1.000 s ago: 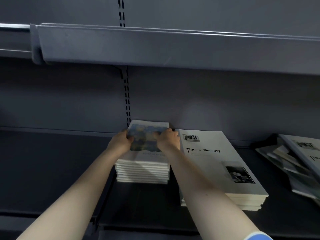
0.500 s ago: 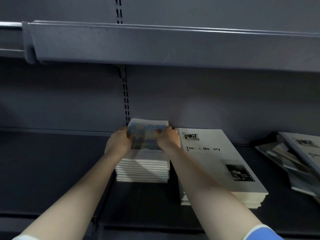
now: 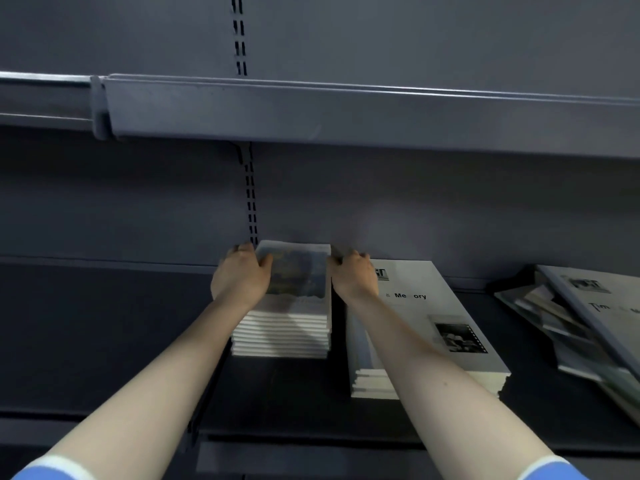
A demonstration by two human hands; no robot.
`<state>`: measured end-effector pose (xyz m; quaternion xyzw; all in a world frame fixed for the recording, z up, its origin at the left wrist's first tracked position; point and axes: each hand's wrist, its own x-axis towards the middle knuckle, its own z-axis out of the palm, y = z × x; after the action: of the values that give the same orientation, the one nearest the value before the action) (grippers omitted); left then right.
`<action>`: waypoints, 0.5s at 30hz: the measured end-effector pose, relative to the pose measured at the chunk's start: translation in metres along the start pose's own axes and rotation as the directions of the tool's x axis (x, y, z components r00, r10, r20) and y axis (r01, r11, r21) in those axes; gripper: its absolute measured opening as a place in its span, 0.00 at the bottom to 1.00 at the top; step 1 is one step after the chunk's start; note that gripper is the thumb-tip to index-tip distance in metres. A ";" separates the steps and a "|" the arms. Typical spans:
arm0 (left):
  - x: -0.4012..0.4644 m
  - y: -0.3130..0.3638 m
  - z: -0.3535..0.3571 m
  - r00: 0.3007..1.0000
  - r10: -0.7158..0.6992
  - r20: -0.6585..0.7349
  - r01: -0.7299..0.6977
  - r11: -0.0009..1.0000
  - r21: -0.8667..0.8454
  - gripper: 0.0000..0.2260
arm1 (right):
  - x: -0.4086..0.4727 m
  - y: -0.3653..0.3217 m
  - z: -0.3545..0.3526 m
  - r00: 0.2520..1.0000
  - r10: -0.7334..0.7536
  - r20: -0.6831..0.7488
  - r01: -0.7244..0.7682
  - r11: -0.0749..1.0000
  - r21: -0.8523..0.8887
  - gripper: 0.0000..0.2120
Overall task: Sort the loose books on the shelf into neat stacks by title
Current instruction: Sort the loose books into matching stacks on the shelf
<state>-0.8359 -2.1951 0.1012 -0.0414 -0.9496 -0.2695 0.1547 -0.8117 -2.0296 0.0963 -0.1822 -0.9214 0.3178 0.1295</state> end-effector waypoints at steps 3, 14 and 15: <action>-0.006 0.005 0.002 1.000 0.000 0.011 0.000 1.000 -0.016 0.19 | -0.004 0.011 -0.006 1.000 0.011 -0.017 -0.011 1.000 -0.019 0.23; -0.030 0.074 0.011 1.000 0.012 0.014 -0.012 1.000 -0.014 0.21 | -0.003 0.067 -0.069 0.999 -0.004 -0.032 0.000 0.993 -0.121 0.22; -0.033 0.087 0.015 1.000 0.016 0.012 -0.016 1.000 -0.017 0.21 | -0.001 0.076 -0.080 0.999 -0.007 -0.032 0.002 0.990 -0.139 0.22</action>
<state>-0.7950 -2.1133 0.1218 -0.0521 -0.9478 -0.2762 0.1509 -0.7628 -1.9314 0.1096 -0.1939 -0.9395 0.2495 0.1322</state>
